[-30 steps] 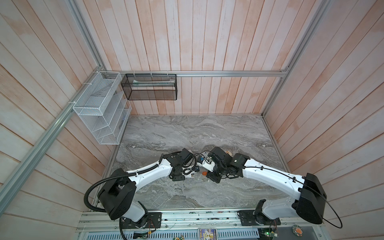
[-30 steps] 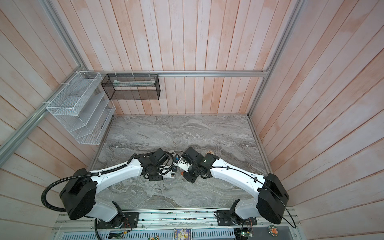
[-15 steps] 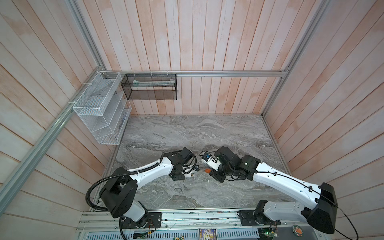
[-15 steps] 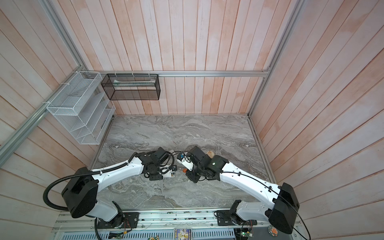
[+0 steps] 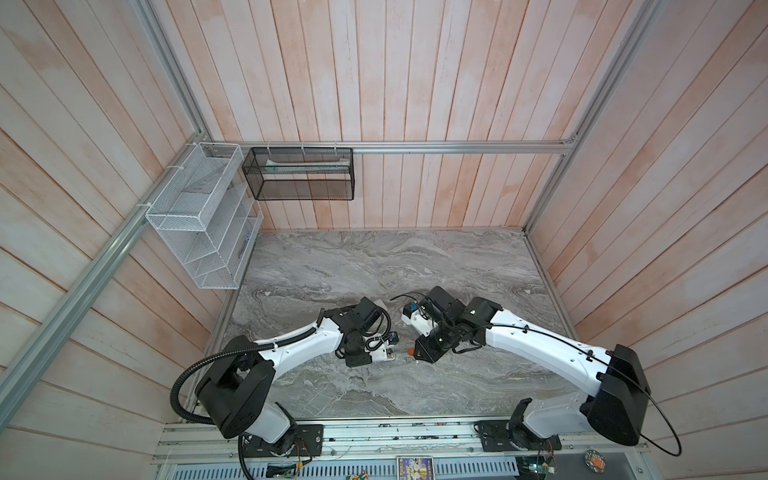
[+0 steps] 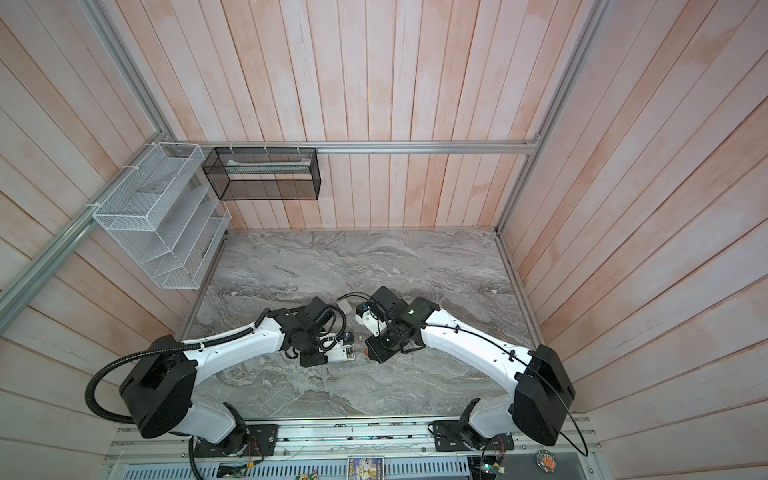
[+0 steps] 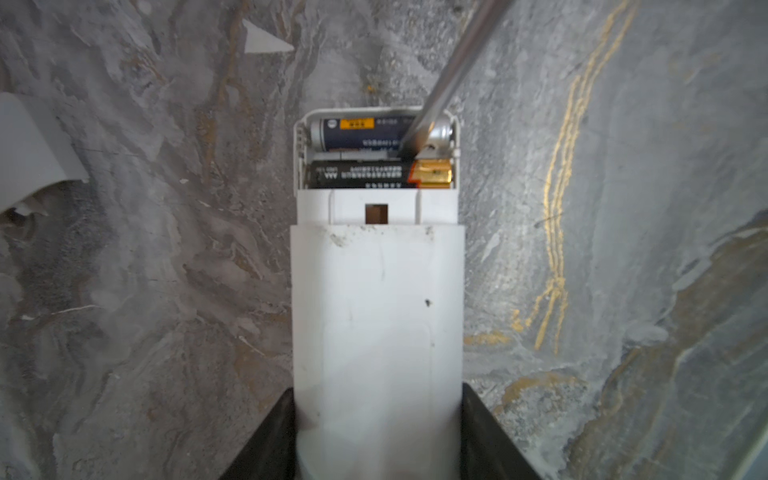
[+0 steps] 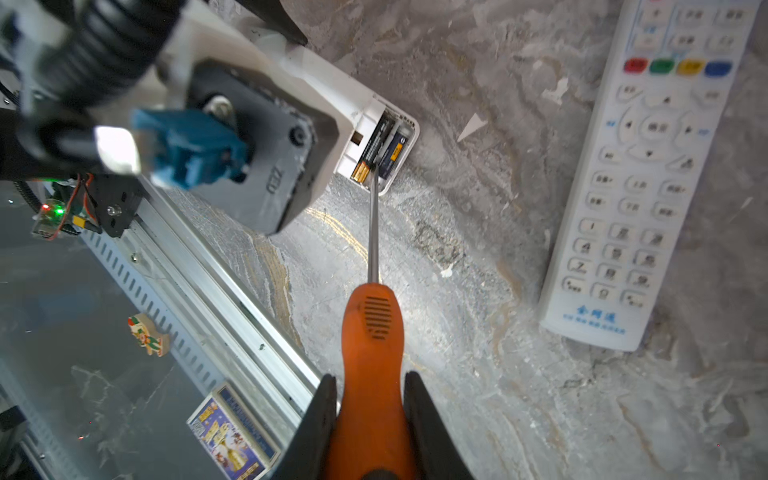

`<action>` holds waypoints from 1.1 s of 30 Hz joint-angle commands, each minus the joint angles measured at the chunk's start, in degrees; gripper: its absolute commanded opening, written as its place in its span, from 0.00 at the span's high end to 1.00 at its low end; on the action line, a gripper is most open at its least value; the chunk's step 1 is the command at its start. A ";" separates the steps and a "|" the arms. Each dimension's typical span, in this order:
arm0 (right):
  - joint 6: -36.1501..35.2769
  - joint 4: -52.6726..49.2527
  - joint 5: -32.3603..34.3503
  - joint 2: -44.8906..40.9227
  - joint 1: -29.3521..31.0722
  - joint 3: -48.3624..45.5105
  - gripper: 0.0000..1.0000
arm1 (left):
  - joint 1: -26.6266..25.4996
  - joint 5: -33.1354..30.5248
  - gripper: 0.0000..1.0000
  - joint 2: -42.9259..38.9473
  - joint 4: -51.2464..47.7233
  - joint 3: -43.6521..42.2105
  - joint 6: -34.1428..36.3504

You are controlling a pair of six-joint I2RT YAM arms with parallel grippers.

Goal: Unload the batteries from the remote control

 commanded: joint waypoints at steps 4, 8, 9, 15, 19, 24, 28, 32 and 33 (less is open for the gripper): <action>19.98 6.67 -10.13 -10.63 -4.25 -8.24 0.98 | -1.03 3.29 0.61 1.13 4.57 -2.19 -2.63; 22.81 7.63 -11.36 -12.14 -4.89 -11.28 1.00 | -1.38 3.35 0.61 1.75 5.18 -2.51 -3.62; 23.34 8.37 -12.66 -12.14 -4.89 -11.97 1.00 | -1.46 3.22 0.61 1.96 5.27 -2.42 -4.03; 25.33 8.49 -13.00 -12.69 -5.04 -13.83 1.00 | -2.08 2.86 0.61 2.83 5.93 -2.86 -4.44; 24.25 7.31 -11.81 -12.15 -5.97 -13.73 1.00 | -2.25 2.78 0.61 2.75 6.22 -3.13 -4.09; 22.77 6.23 -10.84 -12.57 -8.76 -13.24 1.00 | -2.34 2.65 0.61 2.31 6.41 -3.49 -3.82; 20.51 5.54 -10.40 -12.17 -9.89 -12.09 1.00 | -2.37 2.60 0.61 2.08 6.44 -3.73 -3.57; 16.09 5.48 -11.36 -9.88 -9.91 -10.22 1.00 | -2.37 2.81 0.61 2.05 6.15 -4.04 -2.49; 14.27 5.13 -11.26 -9.24 -9.82 -9.45 1.00 | -2.34 3.13 0.61 1.90 6.08 -4.38 -1.89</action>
